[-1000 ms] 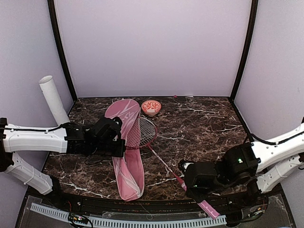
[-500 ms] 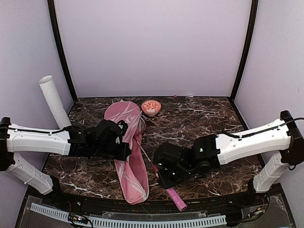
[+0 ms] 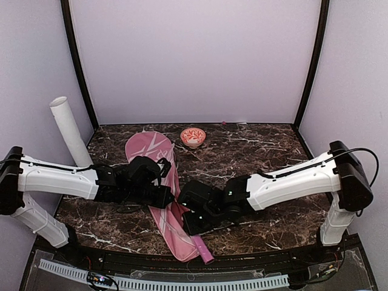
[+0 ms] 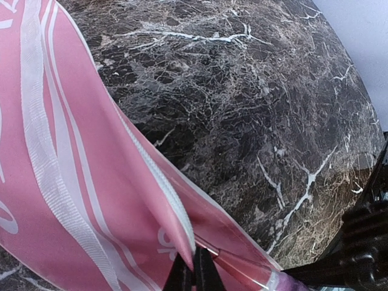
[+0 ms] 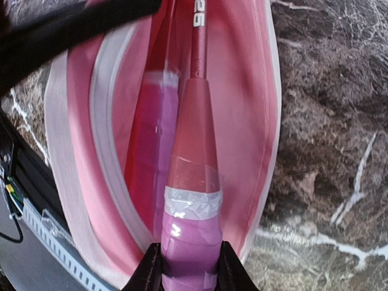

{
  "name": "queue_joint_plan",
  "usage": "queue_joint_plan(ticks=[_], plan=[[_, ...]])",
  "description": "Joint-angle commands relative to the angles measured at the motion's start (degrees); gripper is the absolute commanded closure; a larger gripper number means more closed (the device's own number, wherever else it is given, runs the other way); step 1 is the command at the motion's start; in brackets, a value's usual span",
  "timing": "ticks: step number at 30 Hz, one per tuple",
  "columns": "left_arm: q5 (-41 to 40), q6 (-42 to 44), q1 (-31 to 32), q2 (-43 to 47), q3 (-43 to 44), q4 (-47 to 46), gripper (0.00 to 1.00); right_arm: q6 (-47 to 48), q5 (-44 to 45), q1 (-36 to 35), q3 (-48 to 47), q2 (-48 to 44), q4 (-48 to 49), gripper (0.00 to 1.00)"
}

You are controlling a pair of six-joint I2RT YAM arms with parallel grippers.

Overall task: Pack up the badminton gear
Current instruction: Pick up the racket bag from the center of the board.

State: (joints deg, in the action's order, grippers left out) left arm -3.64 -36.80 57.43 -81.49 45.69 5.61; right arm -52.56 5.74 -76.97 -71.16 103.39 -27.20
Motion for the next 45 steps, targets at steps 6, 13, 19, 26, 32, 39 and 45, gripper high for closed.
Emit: queue_joint_plan(ticks=[6, 13, 19, 26, 32, 39, 45], plan=[[3.2, 1.4, 0.1, 0.2, -0.8, -3.2, 1.00, 1.8, -3.2, 3.7, -0.7, 2.8, 11.6, 0.98], [-0.8, -1.4, 0.1, 2.8, -3.0, 0.9, 1.00, 2.5, -5.7, 4.2, 4.0, -1.1, 13.7, 0.69], [-2.5, -3.6, 0.1, 5.2, -5.0, 1.8, 1.00, 3.4, -7.2, 4.3, 12.3, -9.3, 15.9, 0.42], [-3.5, -4.3, -0.1, 7.2, -4.9, 3.1, 1.00, -0.1, -9.7, 4.9, 24.9, -19.4, 23.2, 0.26], [-3.7, -4.5, -0.4, 8.8, -5.2, 3.3, 1.00, -4.4, -16.8, 4.7, 31.8, -20.8, 31.8, 0.36], [-3.2, -4.6, -0.5, 8.4, -5.2, 3.0, 1.00, -6.4, -21.5, 2.9, 33.6, -17.3, 38.7, 0.39], [-2.9, -4.5, -0.5, 8.5, -5.2, 2.8, 1.00, -6.8, -22.3, 1.5, 31.3, -12.6, 38.4, 0.44]])
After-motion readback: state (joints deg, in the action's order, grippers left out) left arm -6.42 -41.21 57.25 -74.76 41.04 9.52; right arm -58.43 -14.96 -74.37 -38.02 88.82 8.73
